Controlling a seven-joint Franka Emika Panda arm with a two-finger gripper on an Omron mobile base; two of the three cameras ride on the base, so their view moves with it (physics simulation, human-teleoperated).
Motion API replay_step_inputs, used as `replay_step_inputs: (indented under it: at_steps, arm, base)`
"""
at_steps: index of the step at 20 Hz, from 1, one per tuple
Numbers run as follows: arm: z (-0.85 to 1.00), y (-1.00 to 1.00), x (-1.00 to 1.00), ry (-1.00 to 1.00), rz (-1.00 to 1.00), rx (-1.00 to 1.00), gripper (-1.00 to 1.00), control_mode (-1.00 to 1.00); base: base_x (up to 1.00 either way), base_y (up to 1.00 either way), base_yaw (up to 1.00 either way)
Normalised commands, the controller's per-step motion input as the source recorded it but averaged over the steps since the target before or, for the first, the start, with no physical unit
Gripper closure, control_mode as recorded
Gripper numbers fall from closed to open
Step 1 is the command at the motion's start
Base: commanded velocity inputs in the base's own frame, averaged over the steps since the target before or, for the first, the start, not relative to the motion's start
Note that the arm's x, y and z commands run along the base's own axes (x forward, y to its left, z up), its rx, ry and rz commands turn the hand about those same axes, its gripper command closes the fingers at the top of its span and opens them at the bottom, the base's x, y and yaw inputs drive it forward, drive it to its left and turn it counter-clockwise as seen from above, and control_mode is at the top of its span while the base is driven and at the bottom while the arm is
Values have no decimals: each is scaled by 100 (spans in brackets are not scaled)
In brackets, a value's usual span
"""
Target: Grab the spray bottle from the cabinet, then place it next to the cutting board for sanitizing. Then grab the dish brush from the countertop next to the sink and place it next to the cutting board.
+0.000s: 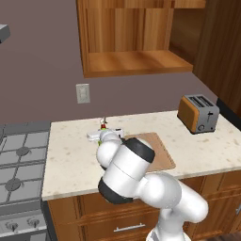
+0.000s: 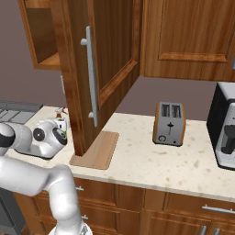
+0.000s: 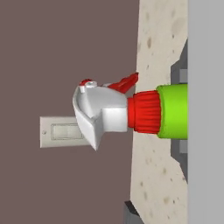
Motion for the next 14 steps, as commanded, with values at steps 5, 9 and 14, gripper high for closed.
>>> replay_step_inputs:
  at_steps: [5, 9, 14]
  arm:
    - [-39, 0, 0, 0, 1, 0, 100, -100]
    - [-44, -1, -11, 0, 2, 0, 100, -100]
    - [-39, -4, -27, 0, 1, 0, -100, -100]
  base:
    - [0, 0, 0]
    - [0, 0, 0]
    - [0, 0, 0]
